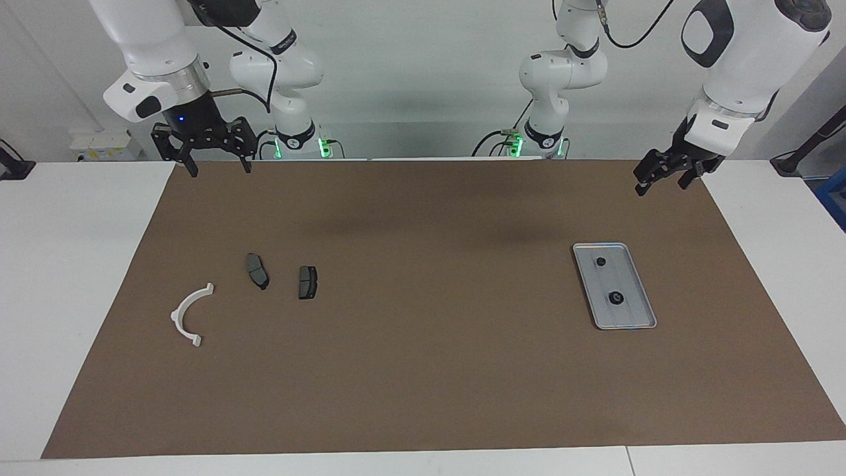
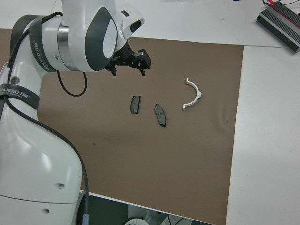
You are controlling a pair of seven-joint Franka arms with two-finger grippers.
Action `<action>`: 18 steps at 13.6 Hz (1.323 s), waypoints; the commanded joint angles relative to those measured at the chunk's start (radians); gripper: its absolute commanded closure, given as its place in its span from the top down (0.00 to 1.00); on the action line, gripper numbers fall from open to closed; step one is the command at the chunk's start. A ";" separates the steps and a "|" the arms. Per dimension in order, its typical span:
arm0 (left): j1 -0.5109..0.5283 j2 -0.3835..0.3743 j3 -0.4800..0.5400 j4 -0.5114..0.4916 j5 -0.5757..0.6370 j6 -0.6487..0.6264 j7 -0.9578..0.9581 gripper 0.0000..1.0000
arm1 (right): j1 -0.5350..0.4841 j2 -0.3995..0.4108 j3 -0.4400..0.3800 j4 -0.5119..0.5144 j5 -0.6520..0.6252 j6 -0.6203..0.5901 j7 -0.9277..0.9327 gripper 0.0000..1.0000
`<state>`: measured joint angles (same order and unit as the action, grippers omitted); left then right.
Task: Place bearing gear from tray to pile
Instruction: 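Reach the left gripper over the silver tray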
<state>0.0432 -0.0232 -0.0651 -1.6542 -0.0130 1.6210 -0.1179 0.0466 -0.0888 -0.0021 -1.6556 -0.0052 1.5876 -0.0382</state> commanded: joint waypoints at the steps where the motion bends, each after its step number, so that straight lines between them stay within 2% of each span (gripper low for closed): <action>1: -0.014 0.006 0.013 0.014 -0.002 -0.018 0.009 1.00 | -0.007 -0.009 -0.001 0.002 0.027 -0.017 0.017 1.00; 11: -0.014 0.000 0.013 0.002 -0.002 0.006 -0.014 1.00 | -0.007 -0.011 -0.001 0.002 0.027 -0.018 0.017 1.00; 15: 0.000 0.020 0.013 -0.050 -0.001 0.130 -0.008 1.00 | -0.007 -0.011 0.001 0.002 0.027 -0.017 0.015 1.00; 18: -0.003 0.083 0.011 -0.093 -0.002 0.259 0.001 1.00 | -0.007 -0.019 -0.001 0.002 0.027 -0.028 0.009 1.00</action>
<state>0.0444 0.0282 -0.0557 -1.7167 -0.0130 1.7974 -0.1222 0.0466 -0.0939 -0.0022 -1.6556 -0.0052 1.5829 -0.0382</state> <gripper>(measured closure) 0.000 0.000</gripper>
